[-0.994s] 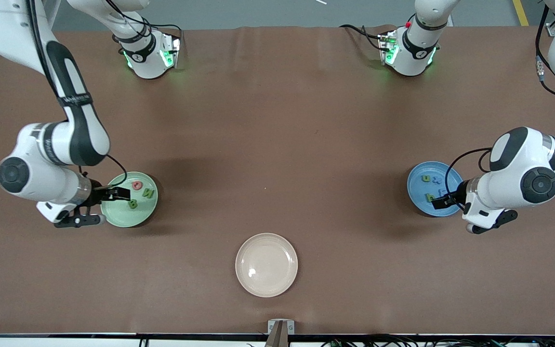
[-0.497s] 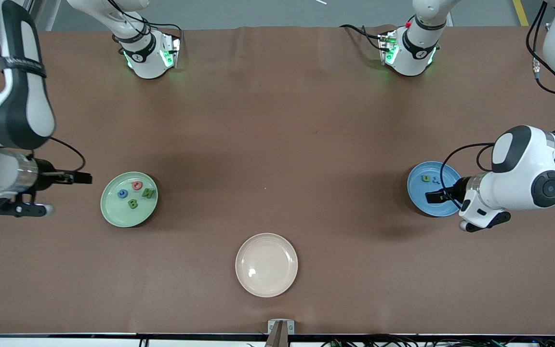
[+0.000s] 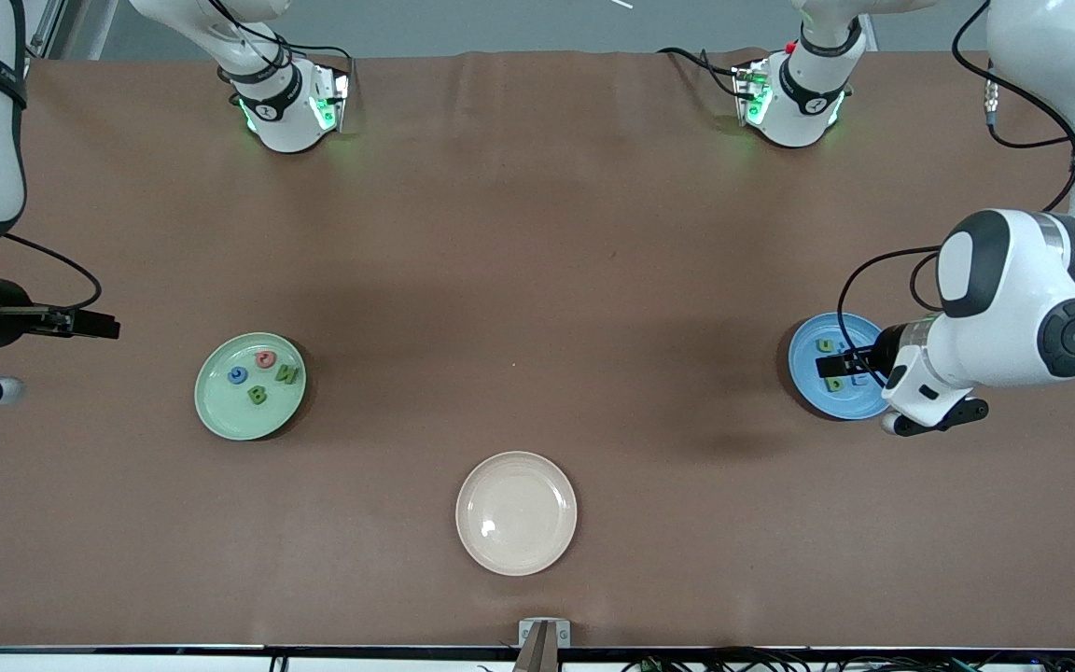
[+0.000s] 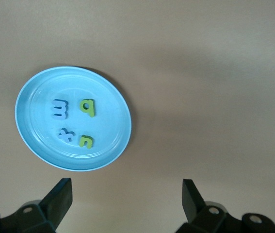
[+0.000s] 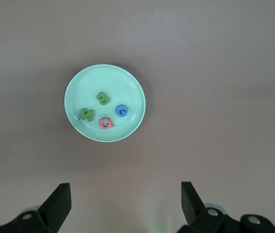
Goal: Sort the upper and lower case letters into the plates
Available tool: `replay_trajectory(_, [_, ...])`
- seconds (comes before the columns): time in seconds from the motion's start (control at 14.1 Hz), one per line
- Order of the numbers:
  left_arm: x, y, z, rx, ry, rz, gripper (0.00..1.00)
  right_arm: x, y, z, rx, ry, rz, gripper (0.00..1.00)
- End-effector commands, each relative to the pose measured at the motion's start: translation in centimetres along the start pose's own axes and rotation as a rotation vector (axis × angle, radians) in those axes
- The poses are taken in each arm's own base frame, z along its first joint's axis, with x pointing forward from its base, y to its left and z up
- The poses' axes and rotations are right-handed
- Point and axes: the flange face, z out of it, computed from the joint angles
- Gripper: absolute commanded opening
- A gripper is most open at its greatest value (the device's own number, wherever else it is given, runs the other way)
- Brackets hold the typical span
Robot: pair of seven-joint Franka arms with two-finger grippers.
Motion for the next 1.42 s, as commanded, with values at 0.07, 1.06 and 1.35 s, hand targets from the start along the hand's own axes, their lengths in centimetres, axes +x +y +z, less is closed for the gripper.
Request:
replay_trajectory(0.07, [-2.6,-0.9,-5.2,-0.026,0.053,0.044,0.99,0.2,0.3,-1.5,-0.004,0.023,0.012,1.00])
replay_trajectory(1.06, [-14.8,-6.4,-23.0,-0.025,0.215,0.200,1.00,-9.6,0.9,-5.2,0.062,0.053,0.001,1.00])
replay_trajectory(1.35, [-16.5,-6.0,-24.8,-0.017,0.168,0.207,1.00,-11.1,1.1,-6.0,0.065,0.065,0.002,1.00])
